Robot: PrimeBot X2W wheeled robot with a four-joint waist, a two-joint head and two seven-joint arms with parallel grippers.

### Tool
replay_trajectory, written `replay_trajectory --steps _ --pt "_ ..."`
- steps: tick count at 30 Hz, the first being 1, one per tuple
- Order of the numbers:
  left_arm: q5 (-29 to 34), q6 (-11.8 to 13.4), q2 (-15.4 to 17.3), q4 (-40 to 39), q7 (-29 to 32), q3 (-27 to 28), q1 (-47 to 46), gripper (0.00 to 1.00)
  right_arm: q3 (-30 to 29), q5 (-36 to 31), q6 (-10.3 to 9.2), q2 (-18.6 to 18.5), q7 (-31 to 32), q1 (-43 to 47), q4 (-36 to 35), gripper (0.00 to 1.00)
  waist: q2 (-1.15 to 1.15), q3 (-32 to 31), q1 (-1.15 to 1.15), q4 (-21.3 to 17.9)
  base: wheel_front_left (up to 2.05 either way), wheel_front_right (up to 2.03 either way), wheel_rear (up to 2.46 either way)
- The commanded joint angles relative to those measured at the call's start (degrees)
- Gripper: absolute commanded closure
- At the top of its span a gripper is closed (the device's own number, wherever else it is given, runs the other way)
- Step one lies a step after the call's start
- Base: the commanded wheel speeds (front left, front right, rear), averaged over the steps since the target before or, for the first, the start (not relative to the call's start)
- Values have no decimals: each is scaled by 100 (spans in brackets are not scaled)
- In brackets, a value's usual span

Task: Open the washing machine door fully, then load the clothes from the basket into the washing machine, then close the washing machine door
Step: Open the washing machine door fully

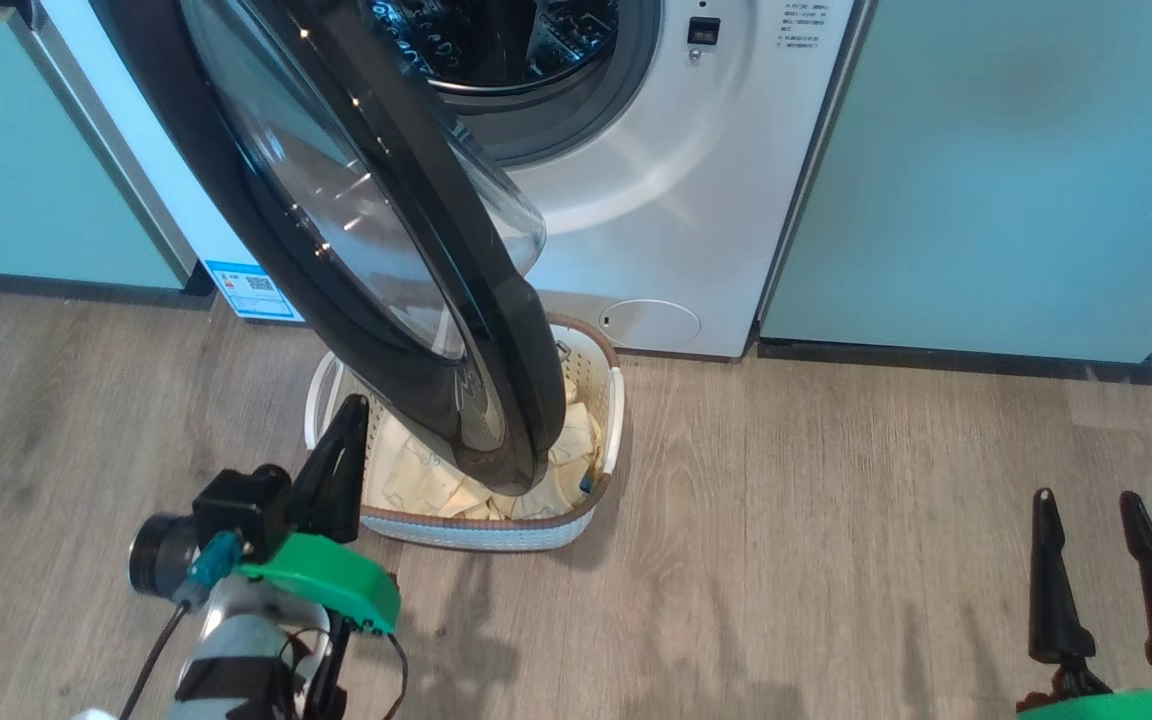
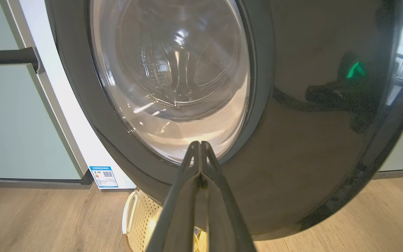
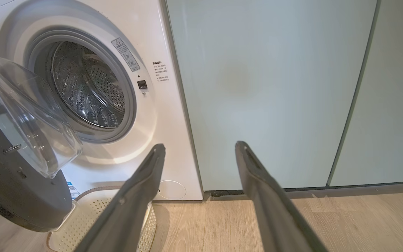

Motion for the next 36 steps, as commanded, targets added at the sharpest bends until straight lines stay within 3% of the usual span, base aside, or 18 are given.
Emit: replay_trajectory --steps 1,7,12,18,23,29,36 --pt "25 19 105 -159 -31 182 -148 100 98 14 -16 -46 -54 -87 -180 0 0 -2 0 -1 0 0 0" --pt "54 33 128 -161 -31 176 -191 100 70 51 -16 -46 -54 -71 -165 0 0 -17 0 1 0 0 0" --pt "199 226 245 -539 -31 286 -410 100 45 69 -16 -46 -54 -49 -114 0 0 -57 0 26 0 0 0" --pt "429 611 400 -1573 -31 519 -831 100 10 76 -16 -46 -54 -37 -106 0 0 -76 0 58 0 0 0" --pt "510 753 461 -2531 -31 585 -1230 100 -21 71 -16 -46 -55 -69 -127 0 0 -58 0 58 0 0 0" --pt "484 553 376 -3513 -18 64 -1762 100 -17 41 -16 -46 -55 -118 -120 0 0 -50 0 28 0 0 0" --pt "-37 51 105 -3667 732 -1422 -1764 100 5 16 -16 -46 -55 -140 -113 0 0 -61 0 -67 0 0 0"
